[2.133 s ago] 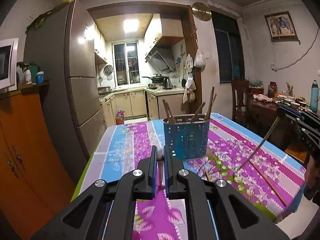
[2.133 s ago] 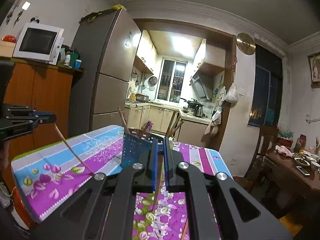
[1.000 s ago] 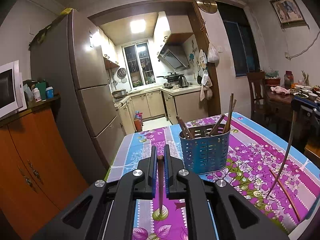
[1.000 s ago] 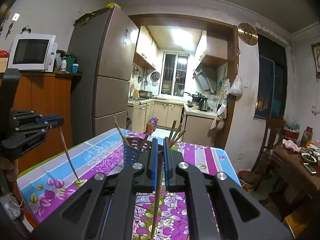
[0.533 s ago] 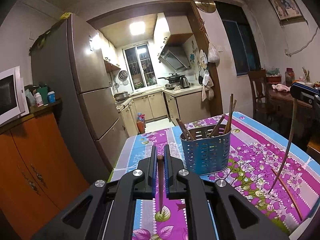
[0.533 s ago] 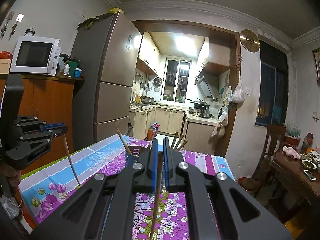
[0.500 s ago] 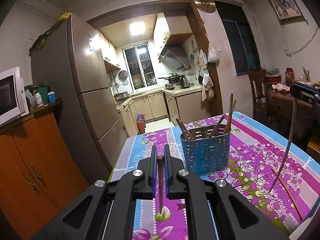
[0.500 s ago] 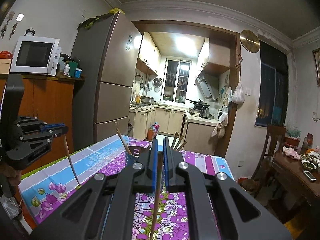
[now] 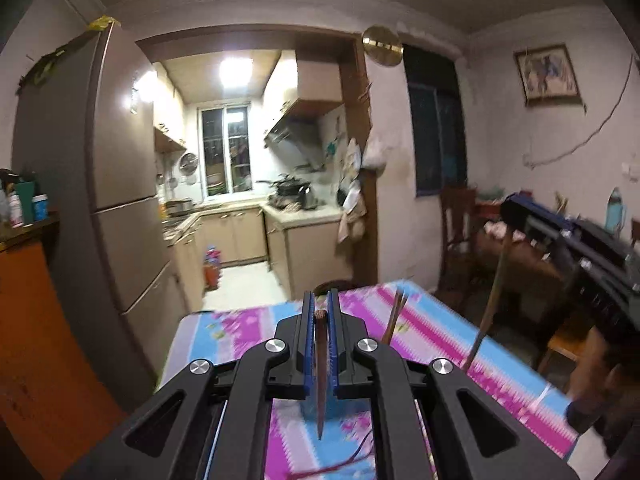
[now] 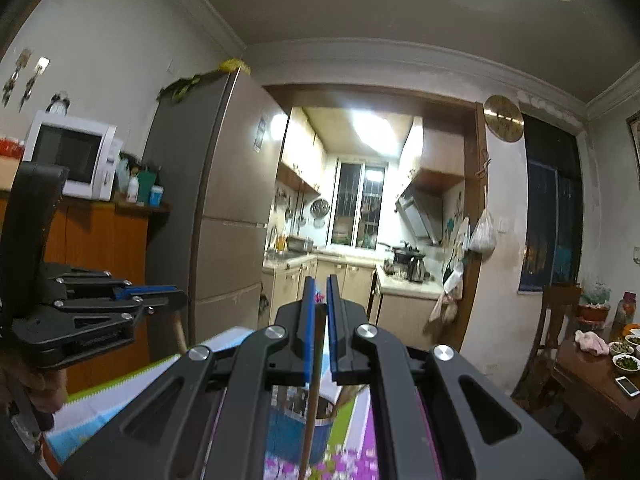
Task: Organize utensils
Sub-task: 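Carry the right gripper's chopstick into the blue holder while the left gripper carries its chopstick there, then open the right gripper over the holder while the left gripper releases its chopstick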
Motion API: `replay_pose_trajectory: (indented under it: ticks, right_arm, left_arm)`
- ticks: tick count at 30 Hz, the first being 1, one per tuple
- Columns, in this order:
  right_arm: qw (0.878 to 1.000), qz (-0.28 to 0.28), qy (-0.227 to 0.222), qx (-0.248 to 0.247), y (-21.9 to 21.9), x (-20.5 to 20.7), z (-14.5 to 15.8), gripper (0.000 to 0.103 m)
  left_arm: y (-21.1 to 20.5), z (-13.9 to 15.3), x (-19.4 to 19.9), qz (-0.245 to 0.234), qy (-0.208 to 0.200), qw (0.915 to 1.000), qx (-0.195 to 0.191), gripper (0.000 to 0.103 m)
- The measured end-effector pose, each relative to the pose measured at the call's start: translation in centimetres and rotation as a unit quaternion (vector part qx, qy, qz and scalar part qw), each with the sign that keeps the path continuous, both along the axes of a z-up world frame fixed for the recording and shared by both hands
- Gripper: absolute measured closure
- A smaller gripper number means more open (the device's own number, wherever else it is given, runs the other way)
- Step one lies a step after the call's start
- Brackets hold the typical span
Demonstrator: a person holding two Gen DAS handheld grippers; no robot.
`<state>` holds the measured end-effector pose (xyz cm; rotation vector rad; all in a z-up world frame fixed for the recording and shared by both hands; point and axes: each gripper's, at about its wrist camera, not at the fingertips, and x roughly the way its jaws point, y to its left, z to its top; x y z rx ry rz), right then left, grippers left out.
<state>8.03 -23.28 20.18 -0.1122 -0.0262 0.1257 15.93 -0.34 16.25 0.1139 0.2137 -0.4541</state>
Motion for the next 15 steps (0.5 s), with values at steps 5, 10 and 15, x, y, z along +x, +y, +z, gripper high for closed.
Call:
replay_pose_trajectory:
  ticks: [5, 10, 15]
  right_arm:
    - [0.999, 0.001, -0.033, 0.027, -0.8, 2.4, 2.4, 0.099]
    - [0.998, -0.003, -0.058, 0.039, -0.8, 5.1, 2.9, 0.099]
    - [0.996, -0.018, -0.065, 0.057, -1.1, 9.4, 1.2, 0.099]
  left_arm:
    - [-1.2, 2.7, 2.8, -0.011, -0.027, 0.9993, -0.023, 0.095]
    - [-3.5, 3.3, 6.2, -0.003, -0.053, 0.9984, -0.018, 0.096]
    - [-4.7, 2.2, 9.9, -0.002, -0.058, 0.9977, -0.034, 0.096]
